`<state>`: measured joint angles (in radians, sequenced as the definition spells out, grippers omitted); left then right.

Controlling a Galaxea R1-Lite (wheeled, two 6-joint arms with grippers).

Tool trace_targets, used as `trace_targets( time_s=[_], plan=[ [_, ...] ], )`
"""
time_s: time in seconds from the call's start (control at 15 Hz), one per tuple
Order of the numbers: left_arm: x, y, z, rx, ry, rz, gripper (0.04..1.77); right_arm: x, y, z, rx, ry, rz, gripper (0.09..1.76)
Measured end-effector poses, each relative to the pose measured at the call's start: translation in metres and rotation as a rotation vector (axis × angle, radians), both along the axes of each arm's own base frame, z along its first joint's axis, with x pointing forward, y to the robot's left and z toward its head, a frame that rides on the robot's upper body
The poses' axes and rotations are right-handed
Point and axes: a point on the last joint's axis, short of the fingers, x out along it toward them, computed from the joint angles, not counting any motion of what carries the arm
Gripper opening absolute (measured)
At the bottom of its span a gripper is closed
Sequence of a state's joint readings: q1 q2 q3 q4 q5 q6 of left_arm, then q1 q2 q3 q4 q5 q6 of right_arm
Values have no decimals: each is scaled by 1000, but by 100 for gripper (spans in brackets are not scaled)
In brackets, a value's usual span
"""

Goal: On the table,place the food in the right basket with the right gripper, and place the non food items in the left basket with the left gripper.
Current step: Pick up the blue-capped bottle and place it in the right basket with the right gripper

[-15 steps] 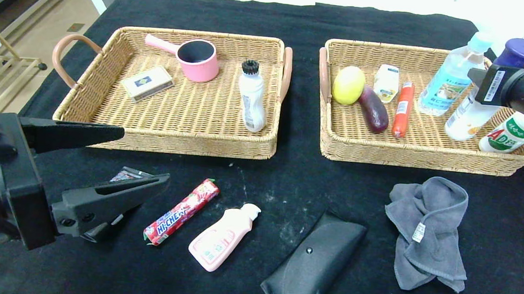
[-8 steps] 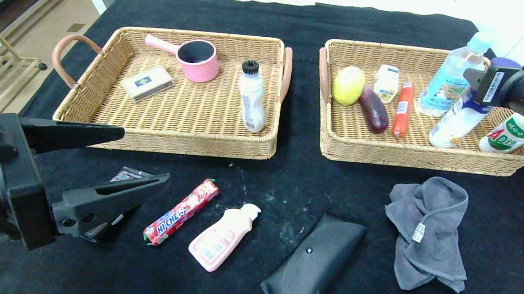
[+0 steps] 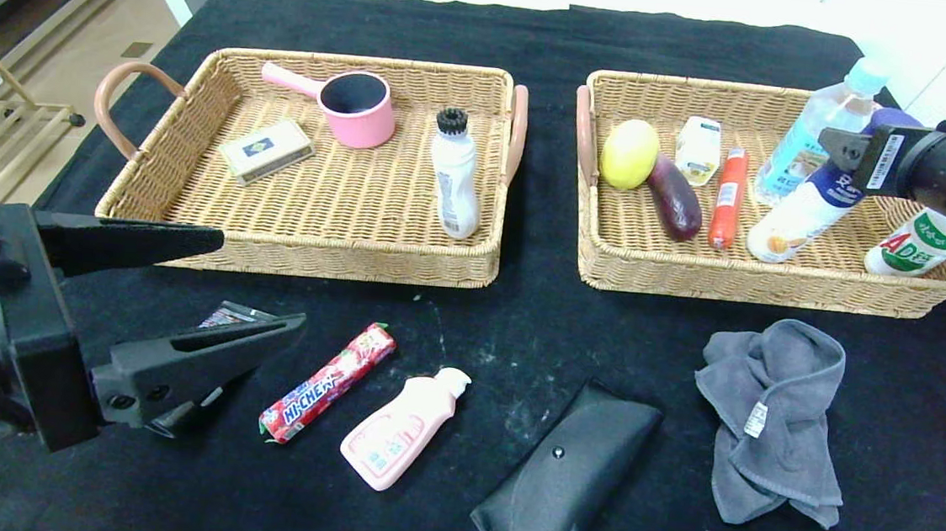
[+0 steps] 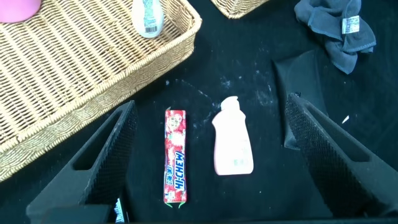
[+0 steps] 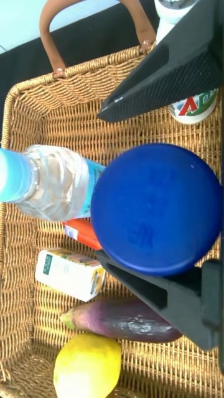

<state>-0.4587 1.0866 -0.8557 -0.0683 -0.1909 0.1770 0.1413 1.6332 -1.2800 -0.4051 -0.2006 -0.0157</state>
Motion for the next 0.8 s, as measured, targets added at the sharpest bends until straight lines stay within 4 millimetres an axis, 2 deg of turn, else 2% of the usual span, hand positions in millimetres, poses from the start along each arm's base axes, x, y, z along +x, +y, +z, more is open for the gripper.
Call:
trace_targets(
  time_s=[0.47, 0.8],
  plan=[
    [0, 0, 0, -1, -1, 0, 172, -11, 2, 6, -6, -10, 49, 162],
    [0, 0, 0, 0, -1, 0, 172, -32, 7, 16, -6, -19, 77, 166]
  ],
)
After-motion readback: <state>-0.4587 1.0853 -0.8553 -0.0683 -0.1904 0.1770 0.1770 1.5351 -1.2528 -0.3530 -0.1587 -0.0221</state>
